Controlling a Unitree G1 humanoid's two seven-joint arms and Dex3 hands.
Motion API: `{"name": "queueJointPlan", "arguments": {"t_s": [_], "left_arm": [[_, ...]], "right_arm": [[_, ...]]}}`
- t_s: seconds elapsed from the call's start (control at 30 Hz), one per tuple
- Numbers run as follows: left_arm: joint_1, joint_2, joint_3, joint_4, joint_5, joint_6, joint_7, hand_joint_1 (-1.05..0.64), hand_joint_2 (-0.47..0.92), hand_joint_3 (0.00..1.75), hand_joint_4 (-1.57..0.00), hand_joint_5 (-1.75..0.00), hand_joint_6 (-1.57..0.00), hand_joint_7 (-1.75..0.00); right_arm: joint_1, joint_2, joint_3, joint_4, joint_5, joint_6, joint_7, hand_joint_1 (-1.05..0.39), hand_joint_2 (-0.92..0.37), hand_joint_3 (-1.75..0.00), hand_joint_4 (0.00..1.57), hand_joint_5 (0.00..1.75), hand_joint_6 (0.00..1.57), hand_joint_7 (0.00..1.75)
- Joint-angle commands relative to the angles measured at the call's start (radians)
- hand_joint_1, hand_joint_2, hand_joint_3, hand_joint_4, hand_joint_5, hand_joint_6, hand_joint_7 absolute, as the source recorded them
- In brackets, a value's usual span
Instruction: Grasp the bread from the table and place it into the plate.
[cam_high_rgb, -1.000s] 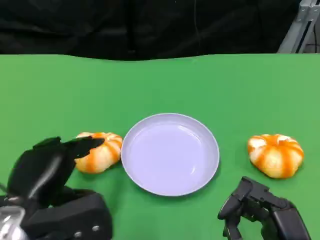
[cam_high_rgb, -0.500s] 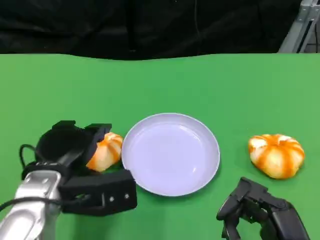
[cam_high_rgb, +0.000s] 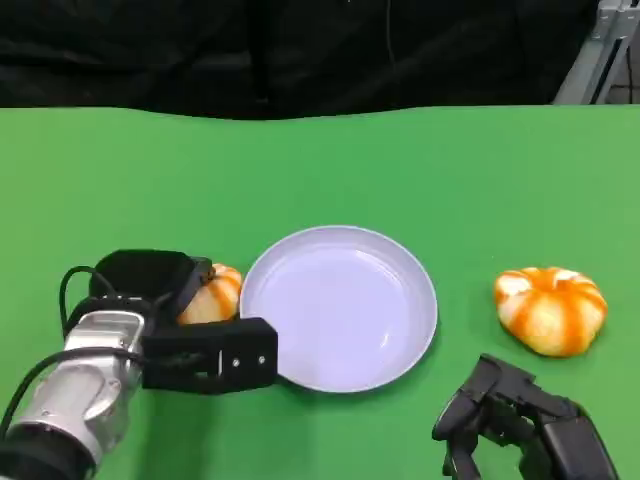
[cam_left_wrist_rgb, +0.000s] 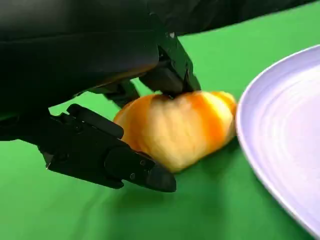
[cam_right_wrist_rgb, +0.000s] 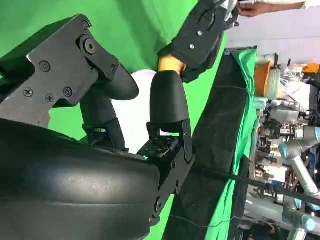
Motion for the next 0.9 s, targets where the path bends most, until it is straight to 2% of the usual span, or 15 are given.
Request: {"name": "queueJointPlan", "arguments": {"t_s": [0.03, 0.07, 0.13, 0.17, 0.23, 0.3, 0.37, 0.53, 0.67, 0.77, 0.9], "left_arm": [[0.017, 0.047, 0.014, 0.035, -0.04, -0.093, 0.141, -0.23, 0.92, 0.21, -0.88, -1.72, -0.78, -1.16], [0.018, 0.05, 0.016, 0.032, -0.048, -0.102, 0.159, -0.21, 0.91, 0.23, -0.9, -1.74, -0.74, -1.33], [0.022, 0.058, 0.026, 0.012, -0.051, -0.114, 0.226, -0.2, 0.91, 0.24, -0.91, -1.74, -0.71, -1.42], [0.027, 0.062, 0.035, -0.007, -0.049, -0.118, 0.272, -0.21, 0.86, 0.26, -0.93, -1.75, -0.68, -1.61], [0.036, 0.07, 0.046, -0.057, -0.032, -0.1, 0.341, -0.21, 0.67, 0.63, -0.92, -1.75, -0.68, -1.71], [0.045, 0.073, 0.051, -0.105, -0.011, -0.076, 0.405, -0.22, 0.53, 0.9, -0.91, -1.75, -0.7, -1.74], [0.051, 0.073, 0.051, -0.151, 0.012, -0.036, 0.438, -0.24, 0.48, 0.98, -0.91, -1.75, -0.68, -1.74], [0.065, 0.055, 0.037, -0.26, 0.064, 0.042, 0.446, -0.26, 0.46, 1.02, -0.91, -1.75, -0.68, -1.75], [0.073, 0.03, 0.031, -0.316, -0.004, -0.056, 0.424, -0.23, 0.44, 0.99, -0.91, -1.75, -0.72, -1.75], [0.077, 0.002, 0.036, -0.336, -0.069, -0.119, 0.388, -0.26, 0.4, 1.11, -0.94, -1.75, -0.77, -1.74], [0.083, -0.028, 0.039, -0.354, -0.105, -0.129, 0.342, -0.27, 0.37, 1.21, -0.95, -1.75, -0.78, -1.75]], "right_arm": [[0.001, -0.005, -0.002, -0.003, -0.001, -0.016, -0.007, -0.02, -0.36, -1.36, 0.63, 1.72, 0.65, 1.51], [0.001, -0.006, -0.002, -0.003, 0.001, -0.016, -0.006, -0.02, -0.36, -1.37, 0.63, 1.72, 0.65, 1.51], [0.001, -0.006, -0.003, -0.005, 0.0, -0.013, -0.007, -0.02, -0.36, -1.37, 0.63, 1.73, 0.65, 1.51], [0.002, -0.006, -0.003, -0.008, 0.0, -0.009, -0.008, -0.02, -0.36, -1.37, 0.64, 1.72, 0.65, 1.51], [0.0, -0.005, -0.004, -0.005, 0.003, -0.011, -0.008, -0.02, -0.35, -1.38, 0.64, 1.72, 0.65, 1.5], [-0.001, -0.005, -0.005, -0.001, 0.007, -0.011, -0.007, -0.02, -0.35, -1.38, 0.64, 1.72, 0.65, 1.5], [-0.001, -0.004, -0.004, -0.002, 0.011, -0.008, -0.006, -0.02, -0.35, -1.39, 0.64, 1.72, 0.65, 1.5], [-0.002, -0.003, -0.004, 0.003, 0.01, -0.013, -0.008, -0.03, -0.35, -1.38, 0.64, 1.73, 0.65, 1.51], [-0.002, 0.0, -0.002, 0.007, 0.002, -0.022, -0.013, -0.03, -0.35, -1.37, 0.64, 1.73, 0.65, 1.51], [-0.001, 0.001, 0.0, 0.007, -0.009, -0.023, -0.019, -0.03, -0.35, -1.37, 0.64, 1.72, 0.66, 1.51], [0.0, 0.002, 0.002, 0.006, -0.006, -0.019, -0.021, -0.05, -0.35, -1.36, 0.65, 1.71, 0.66, 1.5]]}}
